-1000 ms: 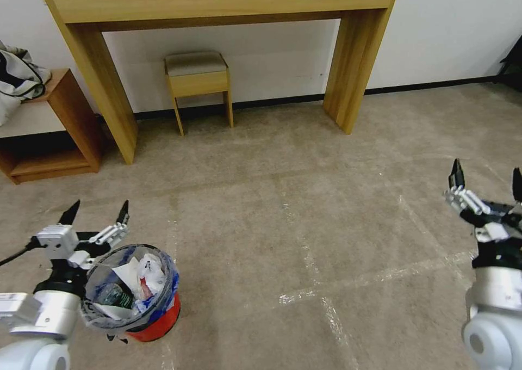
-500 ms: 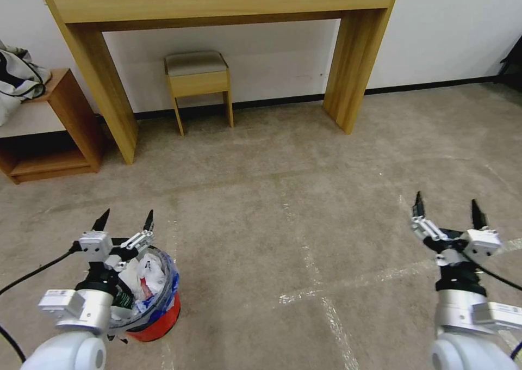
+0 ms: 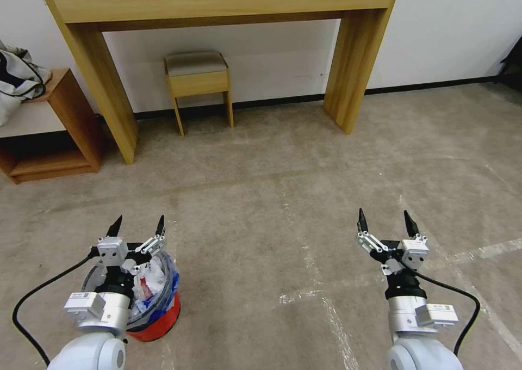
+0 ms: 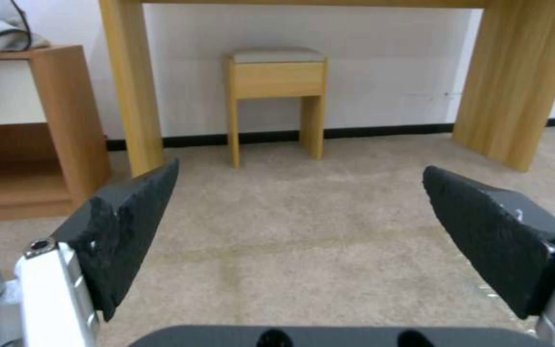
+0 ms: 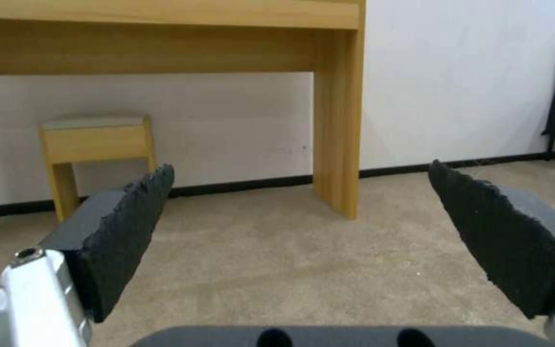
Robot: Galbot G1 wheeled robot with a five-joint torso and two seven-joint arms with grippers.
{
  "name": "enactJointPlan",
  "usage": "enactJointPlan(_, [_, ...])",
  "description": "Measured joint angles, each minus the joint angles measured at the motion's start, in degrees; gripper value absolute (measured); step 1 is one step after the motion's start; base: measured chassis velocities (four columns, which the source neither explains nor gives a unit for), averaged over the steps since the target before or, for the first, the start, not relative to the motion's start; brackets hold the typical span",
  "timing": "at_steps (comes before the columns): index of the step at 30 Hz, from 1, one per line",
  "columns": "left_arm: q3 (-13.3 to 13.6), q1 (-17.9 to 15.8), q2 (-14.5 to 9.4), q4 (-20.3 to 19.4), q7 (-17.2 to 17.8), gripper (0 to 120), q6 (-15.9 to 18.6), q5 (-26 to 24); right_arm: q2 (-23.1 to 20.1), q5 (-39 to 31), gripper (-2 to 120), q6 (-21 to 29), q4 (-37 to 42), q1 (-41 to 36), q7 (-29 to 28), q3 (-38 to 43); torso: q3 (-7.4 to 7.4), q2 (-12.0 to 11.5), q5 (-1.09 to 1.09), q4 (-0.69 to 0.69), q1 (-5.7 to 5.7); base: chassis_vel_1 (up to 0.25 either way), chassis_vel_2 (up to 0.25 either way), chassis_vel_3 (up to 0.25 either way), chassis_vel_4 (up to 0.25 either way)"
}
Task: Pick up the trash bin and place the garbage on the floor into it.
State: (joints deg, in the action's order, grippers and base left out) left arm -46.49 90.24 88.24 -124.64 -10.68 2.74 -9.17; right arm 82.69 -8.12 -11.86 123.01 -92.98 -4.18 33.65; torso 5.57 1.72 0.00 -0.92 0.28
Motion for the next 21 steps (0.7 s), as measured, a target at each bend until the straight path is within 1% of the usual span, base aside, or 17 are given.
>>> enactJointPlan(9, [-0.3,0.1,-0.1,-0.2,0.3,100,0.2,0.0,0.0,0.1,100,-0.2,0.1,0.1,-0.3,0.6,0.0,0.0,0.0,0.0,0.0,0.0,0.0,0.0,0.0])
enactJointPlan(14, [-0.9,0.2,-0.6,-0.7,0.3,100,0.4,-0.4,-0.6,0.0,100,-0.3,0.4,0.2,-0.3,1.9,0.0,0.0,0.0,0.0,0.0,0.0,0.0,0.0,0.0])
enactJointPlan(21, [-1.0,0.3,-0.9,-1.1,0.4,100,0.8,-1.0,-1.1,-0.7,100,-0.3,0.5,0.6,-0.3,2.6,0.0,0.0,0.0,0.0,0.0,0.0,0.0,0.0,0.0])
